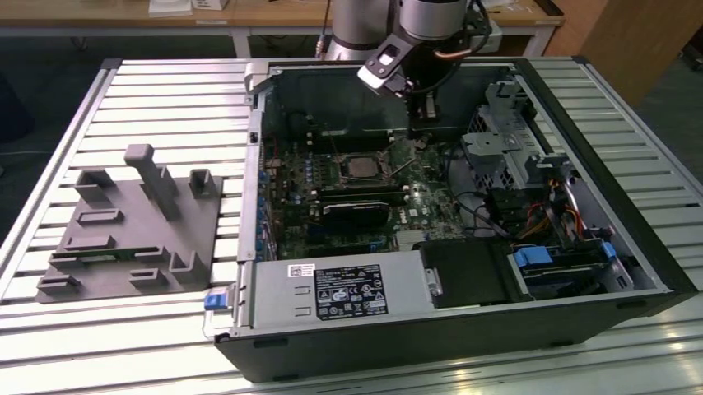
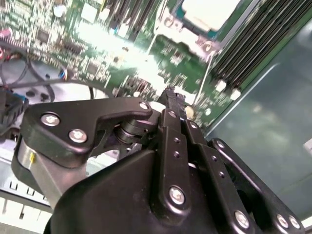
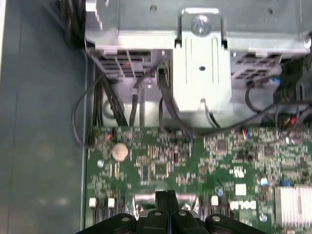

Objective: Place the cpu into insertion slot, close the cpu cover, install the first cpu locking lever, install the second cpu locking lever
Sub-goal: 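Close the cpu cover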

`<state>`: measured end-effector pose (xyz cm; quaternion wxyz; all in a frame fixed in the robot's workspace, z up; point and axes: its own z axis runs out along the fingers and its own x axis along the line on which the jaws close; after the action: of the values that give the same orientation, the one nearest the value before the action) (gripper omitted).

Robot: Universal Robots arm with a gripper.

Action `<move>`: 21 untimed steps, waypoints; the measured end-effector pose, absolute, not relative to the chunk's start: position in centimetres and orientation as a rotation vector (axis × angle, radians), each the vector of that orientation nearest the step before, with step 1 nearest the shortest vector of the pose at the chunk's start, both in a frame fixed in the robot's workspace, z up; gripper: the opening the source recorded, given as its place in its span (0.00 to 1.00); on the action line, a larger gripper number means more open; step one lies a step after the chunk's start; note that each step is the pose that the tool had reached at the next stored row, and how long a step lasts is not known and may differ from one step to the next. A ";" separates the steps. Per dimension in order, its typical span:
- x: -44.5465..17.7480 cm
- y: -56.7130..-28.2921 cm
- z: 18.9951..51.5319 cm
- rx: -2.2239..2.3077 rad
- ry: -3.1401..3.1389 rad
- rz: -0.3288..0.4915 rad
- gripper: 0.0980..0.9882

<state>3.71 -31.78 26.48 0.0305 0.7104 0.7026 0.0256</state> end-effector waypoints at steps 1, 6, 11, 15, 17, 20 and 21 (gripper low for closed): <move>4.0 -31.8 26.5 2.190 2.166 0.079 0.01; 5.3 -31.8 26.5 2.190 2.166 0.079 0.01; 5.6 -31.8 26.0 2.193 2.163 0.078 0.01; 5.6 -31.8 25.7 2.194 2.162 0.078 0.01; 5.7 -31.8 25.6 2.194 2.162 0.077 0.01; 5.7 -31.8 25.6 2.194 2.162 0.078 0.01; 5.7 -31.8 25.6 2.194 2.162 0.078 0.01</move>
<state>5.67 -31.78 25.60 0.0302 0.7119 0.7012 0.0252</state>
